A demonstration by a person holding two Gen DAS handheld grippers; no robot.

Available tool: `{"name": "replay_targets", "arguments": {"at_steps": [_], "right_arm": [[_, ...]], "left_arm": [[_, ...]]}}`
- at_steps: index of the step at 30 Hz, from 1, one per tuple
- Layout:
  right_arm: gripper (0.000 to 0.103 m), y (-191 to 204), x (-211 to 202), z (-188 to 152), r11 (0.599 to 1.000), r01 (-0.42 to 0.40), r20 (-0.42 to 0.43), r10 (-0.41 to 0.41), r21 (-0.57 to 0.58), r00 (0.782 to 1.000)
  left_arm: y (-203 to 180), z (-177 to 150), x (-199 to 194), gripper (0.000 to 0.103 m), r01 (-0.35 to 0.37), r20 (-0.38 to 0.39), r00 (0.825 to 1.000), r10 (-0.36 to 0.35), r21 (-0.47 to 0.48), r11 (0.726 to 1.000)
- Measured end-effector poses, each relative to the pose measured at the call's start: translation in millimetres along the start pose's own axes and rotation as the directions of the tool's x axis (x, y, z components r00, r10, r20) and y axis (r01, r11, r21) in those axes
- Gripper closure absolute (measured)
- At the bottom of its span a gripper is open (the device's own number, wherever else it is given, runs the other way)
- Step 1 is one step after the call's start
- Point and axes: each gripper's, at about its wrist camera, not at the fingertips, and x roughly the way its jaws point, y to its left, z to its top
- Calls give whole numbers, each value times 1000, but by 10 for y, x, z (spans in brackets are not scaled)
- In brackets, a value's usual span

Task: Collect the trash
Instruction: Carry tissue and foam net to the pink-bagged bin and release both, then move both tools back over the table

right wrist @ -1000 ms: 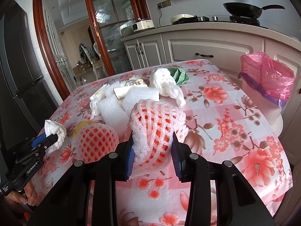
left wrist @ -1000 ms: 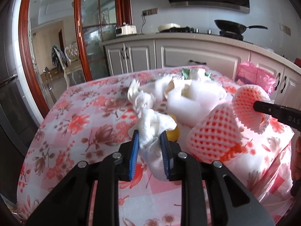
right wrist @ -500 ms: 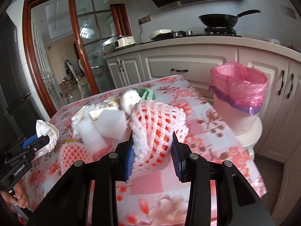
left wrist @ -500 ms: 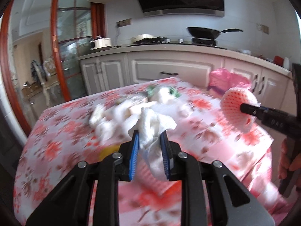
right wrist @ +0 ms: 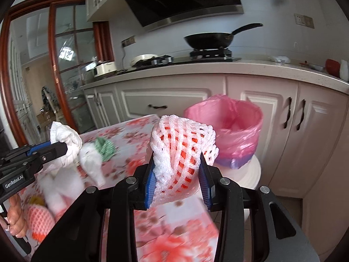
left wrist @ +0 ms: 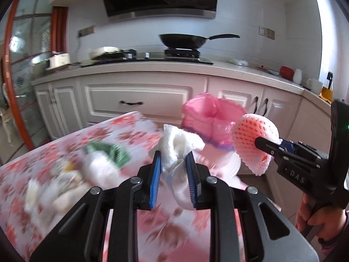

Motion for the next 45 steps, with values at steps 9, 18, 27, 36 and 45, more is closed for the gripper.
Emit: {"name": "replay_targets", "arguments": {"at_steps": [9,18,27,36,45], "right_arm": [[66,-751,615,520,996,60,-4,-60,64,998],[64,-1078,1179,781,996,72,-39,-70,47,997],[35,-1129,1478,682,998,60,-78,-62,-27,995],[35,-1129,1084,497,998,36,-44,-34,49,998],[33,-572,407,151,995,-36,-26,38,91,999]], "left_arm": [[-319,897,1122,80,115,-41,992,-115,-24,993],[-511,1350,2173,78,194,-105,972,-210,-147,970],[-653,1408,2714,47,193,-130,969,-211,-133,972],[-189,1054,2111,25,-11,-47,999,5,-115,993],[183,483,889,13,-214,-17,977,214,-77,974]]}}
